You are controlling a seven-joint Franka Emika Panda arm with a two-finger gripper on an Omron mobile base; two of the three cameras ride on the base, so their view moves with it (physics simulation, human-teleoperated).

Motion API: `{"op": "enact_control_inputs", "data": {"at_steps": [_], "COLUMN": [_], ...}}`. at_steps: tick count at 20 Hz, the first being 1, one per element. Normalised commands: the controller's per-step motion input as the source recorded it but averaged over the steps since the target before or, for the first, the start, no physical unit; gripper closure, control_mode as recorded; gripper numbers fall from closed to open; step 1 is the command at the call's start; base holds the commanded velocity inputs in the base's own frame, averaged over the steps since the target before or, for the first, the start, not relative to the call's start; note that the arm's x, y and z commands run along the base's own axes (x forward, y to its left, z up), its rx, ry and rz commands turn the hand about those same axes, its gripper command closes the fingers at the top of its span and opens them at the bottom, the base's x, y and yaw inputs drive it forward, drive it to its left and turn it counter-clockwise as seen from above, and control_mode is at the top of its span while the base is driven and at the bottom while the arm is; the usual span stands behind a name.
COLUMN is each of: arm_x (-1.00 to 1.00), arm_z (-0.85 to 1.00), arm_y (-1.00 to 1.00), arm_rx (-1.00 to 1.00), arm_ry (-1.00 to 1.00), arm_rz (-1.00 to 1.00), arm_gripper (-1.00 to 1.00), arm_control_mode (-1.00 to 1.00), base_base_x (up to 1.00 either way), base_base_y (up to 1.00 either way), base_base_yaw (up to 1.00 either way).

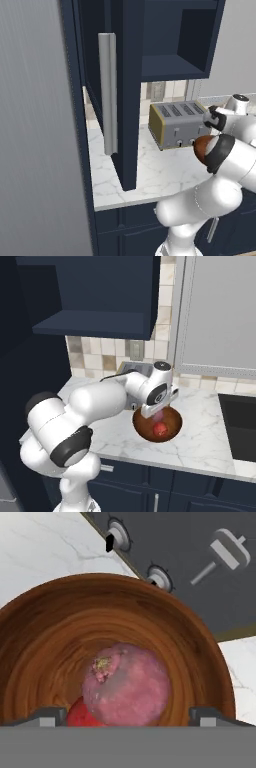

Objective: Pick the onions from the cabinet and place them in one bowl. Pick the garlic from the sink and place it in the other bowl.

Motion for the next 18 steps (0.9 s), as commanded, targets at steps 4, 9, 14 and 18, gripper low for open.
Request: {"op": "enact_control_inputs", "data": {"at_steps": [4, 9, 14, 18], "arm_x": [-0.32, -0.52, -0.51, -0.09], "arm_z": [0.34, 0.5, 0.29, 0.37], "arm_y": [0.0, 0.0, 0.06, 0.35], "arm_rx": [0.0, 0.05, 0.12, 0.02], "arm_ry": [0.0, 0.0, -0.07, -0.14], "arm_rz": [0.0, -0.09, -0.27, -0.28], "arm_gripper": [-1.0, -1.0, -1.0, -1.0], "arm_control_mode": [-1.0, -1.0, -1.0, -1.0], "base_base_x": [0.0, 0.0, 0.0, 0.0], "base_base_y": [0.0, 0.0, 0.0, 0.0], "base_base_yaw": [0.0, 0.0, 0.0, 0.0]}}
